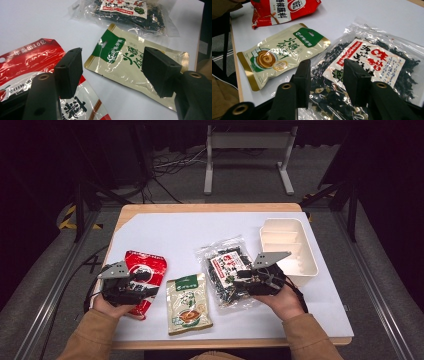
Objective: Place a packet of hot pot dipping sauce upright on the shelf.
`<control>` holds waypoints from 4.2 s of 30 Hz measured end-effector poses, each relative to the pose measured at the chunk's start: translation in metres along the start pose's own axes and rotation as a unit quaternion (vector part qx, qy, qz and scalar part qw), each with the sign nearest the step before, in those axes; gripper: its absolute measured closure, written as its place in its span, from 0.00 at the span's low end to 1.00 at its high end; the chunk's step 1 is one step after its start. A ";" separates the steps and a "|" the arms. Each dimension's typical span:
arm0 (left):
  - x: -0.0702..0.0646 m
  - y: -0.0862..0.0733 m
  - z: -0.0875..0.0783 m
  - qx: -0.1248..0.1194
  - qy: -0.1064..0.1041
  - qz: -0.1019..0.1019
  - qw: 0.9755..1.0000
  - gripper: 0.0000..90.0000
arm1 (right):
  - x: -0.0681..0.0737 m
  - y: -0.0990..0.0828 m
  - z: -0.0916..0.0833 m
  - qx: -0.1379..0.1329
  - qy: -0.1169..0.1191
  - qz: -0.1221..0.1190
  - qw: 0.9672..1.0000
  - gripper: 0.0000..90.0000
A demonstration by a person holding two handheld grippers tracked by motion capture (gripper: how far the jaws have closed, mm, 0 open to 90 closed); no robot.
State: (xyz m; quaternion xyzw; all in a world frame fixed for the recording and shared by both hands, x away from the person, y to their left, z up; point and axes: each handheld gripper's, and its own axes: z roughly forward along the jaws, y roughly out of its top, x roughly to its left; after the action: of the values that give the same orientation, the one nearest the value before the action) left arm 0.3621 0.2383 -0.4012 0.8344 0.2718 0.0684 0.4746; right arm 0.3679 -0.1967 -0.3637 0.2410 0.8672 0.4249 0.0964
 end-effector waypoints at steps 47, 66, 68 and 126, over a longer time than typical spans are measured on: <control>-0.004 0.000 -0.004 -0.004 0.023 -0.006 1.000 0.34 | -0.019 0.073 0.132 0.139 0.076 -0.058 0.986 0.48; -0.002 0.000 -0.006 -0.009 0.024 -0.012 1.000 0.33 | -0.019 0.063 0.175 0.191 0.112 -0.050 0.974 0.46; -0.002 0.000 -0.006 -0.009 0.024 -0.012 1.000 0.33 | -0.019 0.062 0.176 0.193 0.121 -0.047 0.973 0.47; 0.001 -0.002 -0.010 -0.024 0.032 -0.021 0.999 0.33 | 0.020 0.086 0.125 0.211 0.120 -0.138 0.960 1.00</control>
State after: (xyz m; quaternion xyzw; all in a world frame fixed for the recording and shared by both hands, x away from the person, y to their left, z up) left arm 0.3588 0.2476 -0.3970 0.8142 0.3028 0.0914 0.4869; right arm 0.4254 -0.0559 -0.3732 0.0813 0.9672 0.2408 -0.0034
